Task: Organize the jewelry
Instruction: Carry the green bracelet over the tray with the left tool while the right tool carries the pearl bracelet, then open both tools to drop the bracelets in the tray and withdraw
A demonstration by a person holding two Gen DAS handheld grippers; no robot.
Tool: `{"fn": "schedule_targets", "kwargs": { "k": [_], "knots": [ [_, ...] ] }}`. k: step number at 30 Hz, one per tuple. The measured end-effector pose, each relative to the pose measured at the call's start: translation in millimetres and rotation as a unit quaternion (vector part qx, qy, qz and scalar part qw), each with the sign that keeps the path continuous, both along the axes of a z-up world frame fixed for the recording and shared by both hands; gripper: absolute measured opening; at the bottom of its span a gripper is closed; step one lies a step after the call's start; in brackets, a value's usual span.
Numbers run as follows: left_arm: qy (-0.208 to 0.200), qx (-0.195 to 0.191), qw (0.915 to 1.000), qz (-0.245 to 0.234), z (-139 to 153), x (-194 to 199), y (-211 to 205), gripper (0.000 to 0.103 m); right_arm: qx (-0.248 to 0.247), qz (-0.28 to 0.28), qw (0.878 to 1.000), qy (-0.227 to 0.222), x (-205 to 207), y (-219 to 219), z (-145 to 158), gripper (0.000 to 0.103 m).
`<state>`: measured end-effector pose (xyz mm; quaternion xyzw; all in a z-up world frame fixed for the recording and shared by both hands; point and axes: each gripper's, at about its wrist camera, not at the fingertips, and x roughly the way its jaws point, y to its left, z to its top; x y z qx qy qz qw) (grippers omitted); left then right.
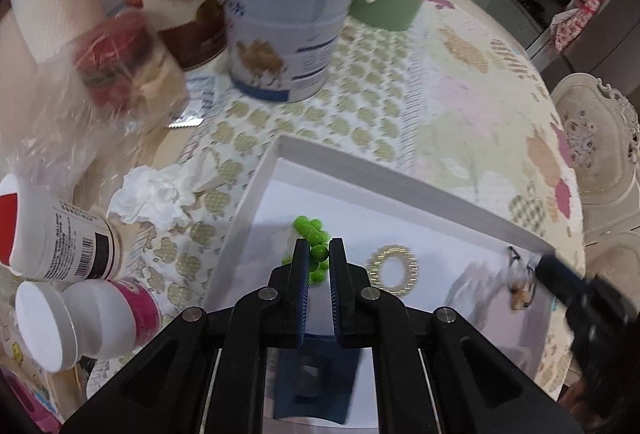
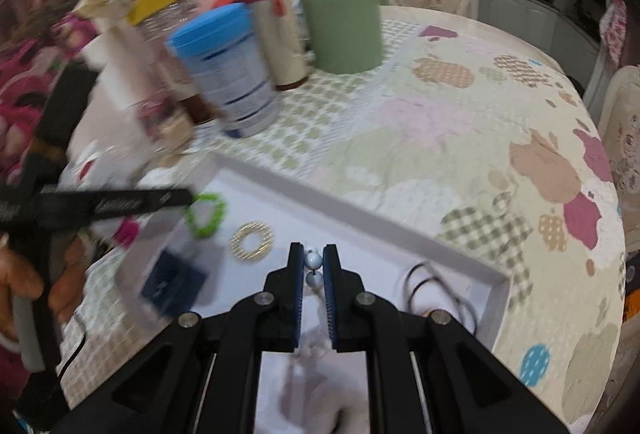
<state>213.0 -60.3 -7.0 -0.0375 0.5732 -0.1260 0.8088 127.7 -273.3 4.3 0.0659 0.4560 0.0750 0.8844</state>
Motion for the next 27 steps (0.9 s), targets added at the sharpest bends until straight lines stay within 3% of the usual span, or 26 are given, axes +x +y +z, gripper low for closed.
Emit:
{"fn": "schedule_targets", "kwargs": {
  "k": [9, 10, 12, 14, 16, 27],
  "knots": [
    [0.012, 0.011, 0.9999, 0.003, -14.0, 1.7, 4.9, 0.014, -0.013, -0.014, 0.999, 0.036, 20.5, -7.7, -34.1, 0.011],
    [0.013, 0.011, 0.9999, 0.002, -14.3, 1.1, 4.4, 0.014, -0.015, -0.017, 0.999, 0.040, 22.0, -8.4, -36.6, 0.012],
    [0.013, 0.015, 0.9998, 0.000, -14.8, 0.1, 2.0, 0.017, -0.016, -0.026, 0.998, 0.048, 22.3, -12.0, -39.9, 0.027],
    [0.011, 0.013, 0.9999, 0.001, -13.8, -1.0, 1.9, 0.026, -0.010, -0.030, 0.998, 0.046, 19.3, -15.2, -38.2, 0.034],
    [0.007, 0.005, 1.0000, 0.003, -11.0, -3.1, 2.4, 0.031, -0.005, -0.034, 0.999, 0.039, 12.7, -17.7, -33.1, 0.035],
    [-0.034, 0.020, 0.9992, -0.003, 21.6, -39.5, -1.2, 0.032, 0.012, -0.024, 1.000, 0.006, -40.8, 1.3, 5.1, 0.046]
  ]
}}
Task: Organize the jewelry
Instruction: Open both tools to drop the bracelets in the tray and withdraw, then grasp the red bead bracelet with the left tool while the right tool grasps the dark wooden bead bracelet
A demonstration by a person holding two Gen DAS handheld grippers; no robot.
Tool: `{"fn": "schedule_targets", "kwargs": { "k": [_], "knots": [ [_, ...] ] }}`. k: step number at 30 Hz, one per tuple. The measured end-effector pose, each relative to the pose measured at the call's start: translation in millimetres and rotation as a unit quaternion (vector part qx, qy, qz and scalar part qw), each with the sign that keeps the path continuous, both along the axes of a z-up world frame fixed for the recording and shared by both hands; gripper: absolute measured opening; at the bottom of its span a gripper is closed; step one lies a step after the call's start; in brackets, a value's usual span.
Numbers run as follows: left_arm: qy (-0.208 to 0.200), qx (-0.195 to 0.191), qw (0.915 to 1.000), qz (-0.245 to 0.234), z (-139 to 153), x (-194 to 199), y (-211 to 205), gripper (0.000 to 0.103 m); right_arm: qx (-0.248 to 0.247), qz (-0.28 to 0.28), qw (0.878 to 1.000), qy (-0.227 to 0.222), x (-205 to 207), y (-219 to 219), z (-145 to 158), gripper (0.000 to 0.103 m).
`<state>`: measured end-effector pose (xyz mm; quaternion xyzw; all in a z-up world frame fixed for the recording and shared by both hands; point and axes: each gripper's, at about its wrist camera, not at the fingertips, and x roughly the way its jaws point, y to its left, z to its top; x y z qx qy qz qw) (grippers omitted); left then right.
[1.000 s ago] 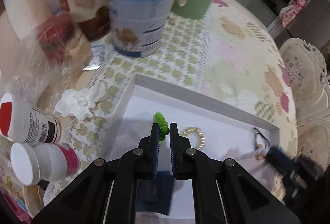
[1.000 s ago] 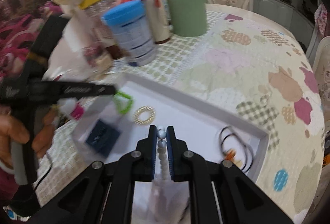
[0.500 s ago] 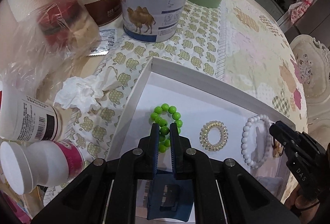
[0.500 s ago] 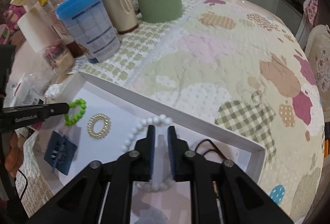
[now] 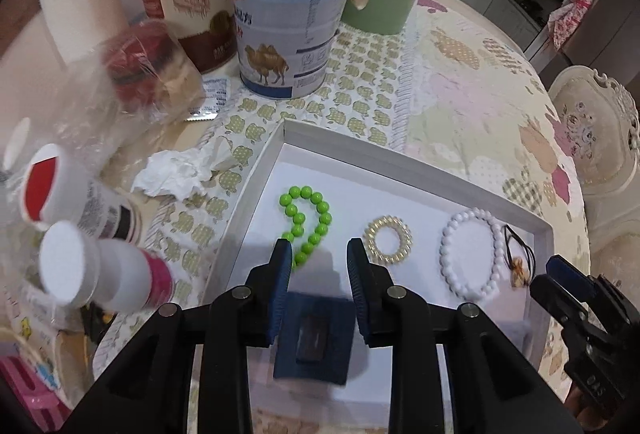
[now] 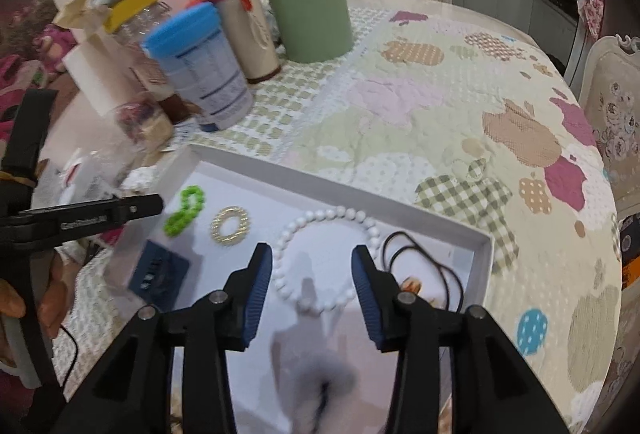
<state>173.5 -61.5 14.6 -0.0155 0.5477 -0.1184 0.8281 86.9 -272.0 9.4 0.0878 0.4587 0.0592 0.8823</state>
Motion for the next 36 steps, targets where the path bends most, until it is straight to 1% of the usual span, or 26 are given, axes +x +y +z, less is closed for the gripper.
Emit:
{"fn": "schedule_targets", "kwargs": {
  "k": [3, 10, 20, 25, 28, 32, 36],
  "knots": [
    [-0.017, 0.006, 0.9998, -0.003, 10.7, -18.2, 0.1, 0.032, -0.003, 0.006, 1.000, -0.006, -14.6, 8.9, 10.1, 0.048],
    [-0.050, 0.018, 0.9984, -0.018, 28.5, -64.8, -1.1, 0.032, -0.012, 0.027, 0.999, -0.019, -59.8, 29.3, 30.8, 0.050],
    [-0.053, 0.016, 0.9982, -0.021, 38.9, -128.4, 4.7, 0.032, -0.014, 0.038, 0.999, -0.030, -124.9, 34.8, 43.1, 0.051],
    [-0.038, 0.011, 0.9990, -0.022, 33.4, -154.2, 8.2, 0.032, -0.011, 0.037, 0.999, -0.020, -155.8, 29.0, 37.2, 0.051],
    [-0.023, 0.009, 0.9995, -0.020, 24.4, -166.8, 13.7, 0.032, -0.006, 0.042, 0.999, -0.010, -171.0, 27.9, 29.0, 0.051],
    [0.005, 0.006, 0.9999, -0.009, 7.6, -179.5, 22.8, 0.032, -0.007, 0.059, 0.998, 0.004, -182.3, 33.4, 13.5, 0.051],
    [0.040, -0.003, 0.9992, -0.002, -15.2, -187.9, 26.8, 0.032, -0.006, 0.072, 0.997, 0.024, -183.5, 43.3, -7.8, 0.051]
  ]
}}
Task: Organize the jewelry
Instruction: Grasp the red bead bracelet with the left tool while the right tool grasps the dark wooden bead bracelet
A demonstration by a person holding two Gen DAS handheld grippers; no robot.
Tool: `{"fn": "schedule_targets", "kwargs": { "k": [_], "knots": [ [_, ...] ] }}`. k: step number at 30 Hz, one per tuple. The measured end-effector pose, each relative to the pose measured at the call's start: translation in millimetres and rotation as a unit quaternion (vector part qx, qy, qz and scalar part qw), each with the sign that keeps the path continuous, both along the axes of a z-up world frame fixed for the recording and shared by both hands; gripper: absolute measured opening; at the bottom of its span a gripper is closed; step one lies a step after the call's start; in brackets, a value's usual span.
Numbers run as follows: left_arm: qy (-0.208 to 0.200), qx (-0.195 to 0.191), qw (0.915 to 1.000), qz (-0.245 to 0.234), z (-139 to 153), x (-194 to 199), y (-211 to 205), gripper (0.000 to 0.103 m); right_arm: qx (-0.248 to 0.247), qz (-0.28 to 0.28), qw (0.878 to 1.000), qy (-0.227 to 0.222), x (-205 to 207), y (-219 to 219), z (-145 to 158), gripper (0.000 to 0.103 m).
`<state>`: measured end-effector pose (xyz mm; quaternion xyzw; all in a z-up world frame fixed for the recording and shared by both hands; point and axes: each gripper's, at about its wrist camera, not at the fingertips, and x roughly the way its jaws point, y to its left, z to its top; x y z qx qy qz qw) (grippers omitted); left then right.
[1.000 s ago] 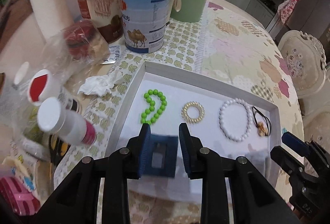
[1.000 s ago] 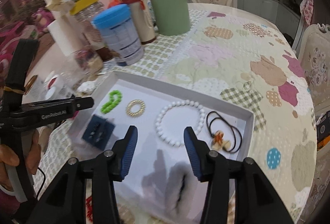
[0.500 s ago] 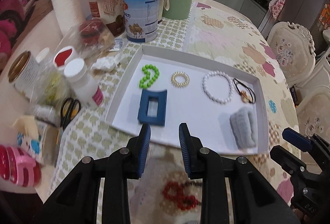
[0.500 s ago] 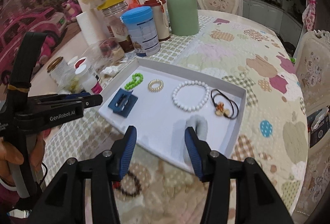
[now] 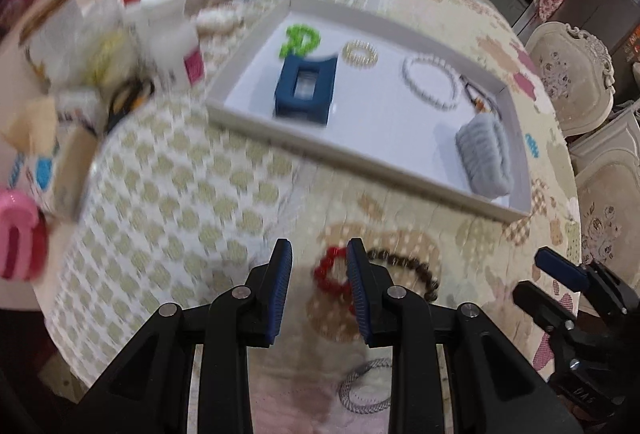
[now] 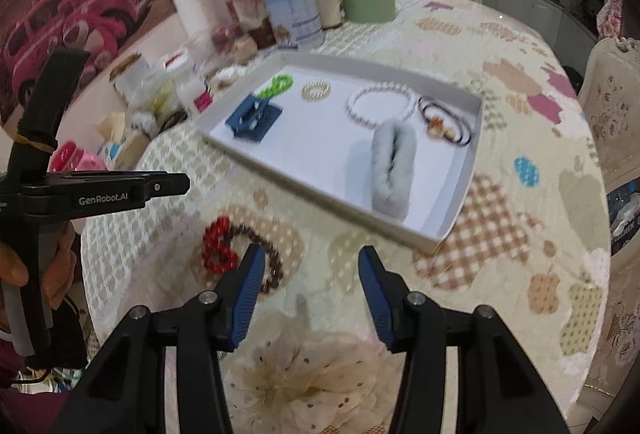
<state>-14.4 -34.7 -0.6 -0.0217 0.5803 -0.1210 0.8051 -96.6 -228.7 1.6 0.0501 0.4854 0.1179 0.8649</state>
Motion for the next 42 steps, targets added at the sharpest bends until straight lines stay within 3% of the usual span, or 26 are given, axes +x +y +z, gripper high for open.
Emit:
{"fn": "schedule_targets", "kwargs": {
  "k": [9, 19, 21, 22, 23, 25, 27, 32, 42],
  "knots": [
    [0.055, -0.029, 0.9980, 0.013, -30.3, 5.6, -9.6, 0.032, -0.001, 0.039, 0.999, 0.026, 11.3, 25.4, -31.7, 0.051],
    [0.058, -0.027, 0.9980, 0.000, -40.8, 11.1, -25.2, 0.029, -0.023, 0.051, 0.998, 0.034, 26.1, 38.1, -53.9, 0.049],
    [0.056, -0.030, 0.9980, 0.000, -41.5, 12.4, -24.9, 0.025, -0.025, 0.055, 0.998, 0.035, 27.9, 40.6, -57.2, 0.040],
    [0.056, -0.032, 0.9979, -0.001, -41.6, 12.2, -24.8, 0.016, -0.032, 0.057, 0.997, 0.034, 29.0, 43.1, -59.4, 0.036],
    [0.056, -0.029, 0.9980, -0.004, -41.8, 12.0, -24.9, 0.013, -0.043, 0.058, 0.997, 0.034, 30.2, 45.7, -62.4, 0.027],
    [0.057, -0.033, 0.9978, -0.005, -40.9, 10.9, -23.0, 0.013, -0.038, 0.062, 0.997, 0.030, 31.5, 47.8, -64.4, 0.019],
    [0.061, -0.044, 0.9972, 0.000, -38.7, 9.1, -17.2, 0.013, -0.034, 0.066, 0.997, 0.027, 31.4, 49.5, -63.3, 0.008],
    [0.049, -0.067, 0.9965, 0.008, -19.0, 5.5, 0.1, 0.013, -0.015, 0.067, 0.998, 0.012, 24.6, 45.4, -48.1, 0.008],
    [-0.002, -0.077, 0.9970, 0.012, 30.0, 5.2, 10.4, 0.013, 0.027, 0.052, 0.998, -0.028, 14.4, 22.8, -0.7, 0.008]
  ]
}}
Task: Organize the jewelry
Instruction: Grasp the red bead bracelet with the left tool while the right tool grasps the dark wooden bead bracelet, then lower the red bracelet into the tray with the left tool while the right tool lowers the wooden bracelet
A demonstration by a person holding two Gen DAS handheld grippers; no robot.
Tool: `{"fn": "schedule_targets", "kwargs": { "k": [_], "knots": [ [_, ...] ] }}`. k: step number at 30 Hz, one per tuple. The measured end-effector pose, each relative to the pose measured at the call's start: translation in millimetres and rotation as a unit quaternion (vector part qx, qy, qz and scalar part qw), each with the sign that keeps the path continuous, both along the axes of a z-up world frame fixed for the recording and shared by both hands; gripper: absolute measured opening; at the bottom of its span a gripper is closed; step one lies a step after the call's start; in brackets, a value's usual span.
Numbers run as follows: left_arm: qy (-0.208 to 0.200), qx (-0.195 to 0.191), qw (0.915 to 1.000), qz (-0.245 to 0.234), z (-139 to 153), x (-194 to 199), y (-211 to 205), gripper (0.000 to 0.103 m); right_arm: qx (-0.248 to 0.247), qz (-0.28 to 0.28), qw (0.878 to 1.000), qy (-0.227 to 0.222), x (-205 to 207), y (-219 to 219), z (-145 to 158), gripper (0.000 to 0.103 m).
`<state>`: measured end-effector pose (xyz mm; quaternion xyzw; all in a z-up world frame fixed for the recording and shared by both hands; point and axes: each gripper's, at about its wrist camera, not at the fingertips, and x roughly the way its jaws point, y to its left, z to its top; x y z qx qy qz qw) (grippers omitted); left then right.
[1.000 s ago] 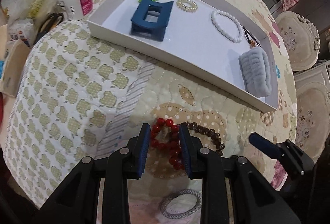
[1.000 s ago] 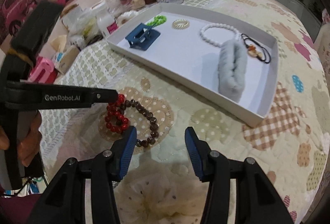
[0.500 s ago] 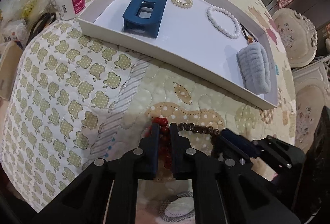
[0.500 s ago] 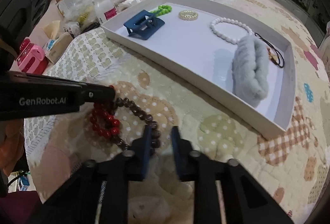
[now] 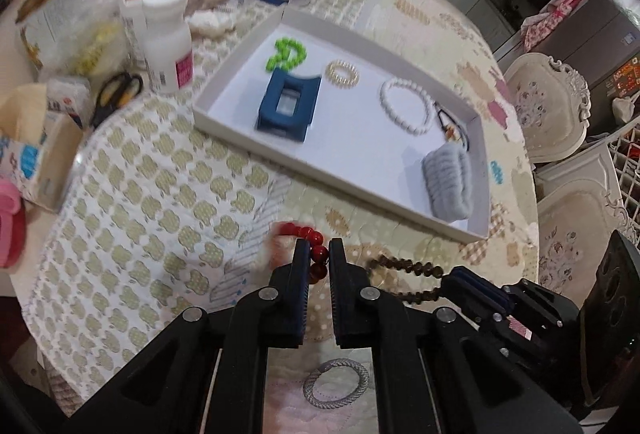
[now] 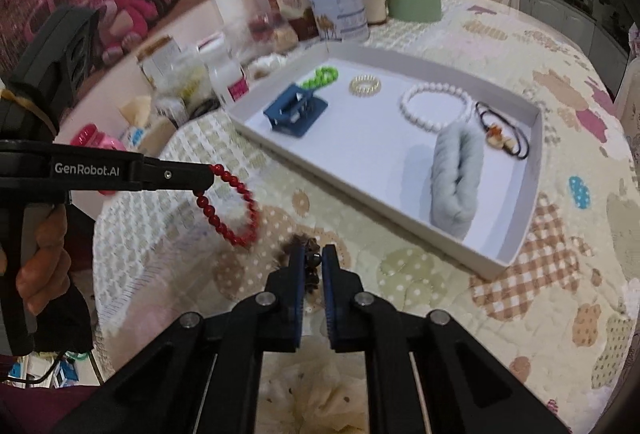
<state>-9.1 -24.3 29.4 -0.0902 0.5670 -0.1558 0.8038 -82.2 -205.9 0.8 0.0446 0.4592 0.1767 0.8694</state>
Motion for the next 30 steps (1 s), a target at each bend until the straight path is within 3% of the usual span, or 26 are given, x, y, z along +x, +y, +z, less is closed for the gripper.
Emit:
{"fn": "schedule_targets", "kwargs": {
  "k": [9, 15, 30],
  "knots": [
    [-0.042, 0.007, 0.9991, -0.009, 37.5, 11.7, -9.5, 0.013, -0.007, -0.008, 0.999, -0.046, 2.8, -13.8, 50.6, 0.008],
    [-0.061, 0.019, 0.9978, -0.019, 47.2, 23.3, -22.3, 0.013, -0.009, -0.018, 0.998, -0.060, 13.6, -23.8, 67.9, 0.008],
    [-0.046, 0.030, 0.9972, -0.051, 28.6, 74.5, -64.0, 0.013, -0.008, -0.035, 0.998, -0.045, 55.0, -29.7, 55.2, 0.008]
  ]
}}
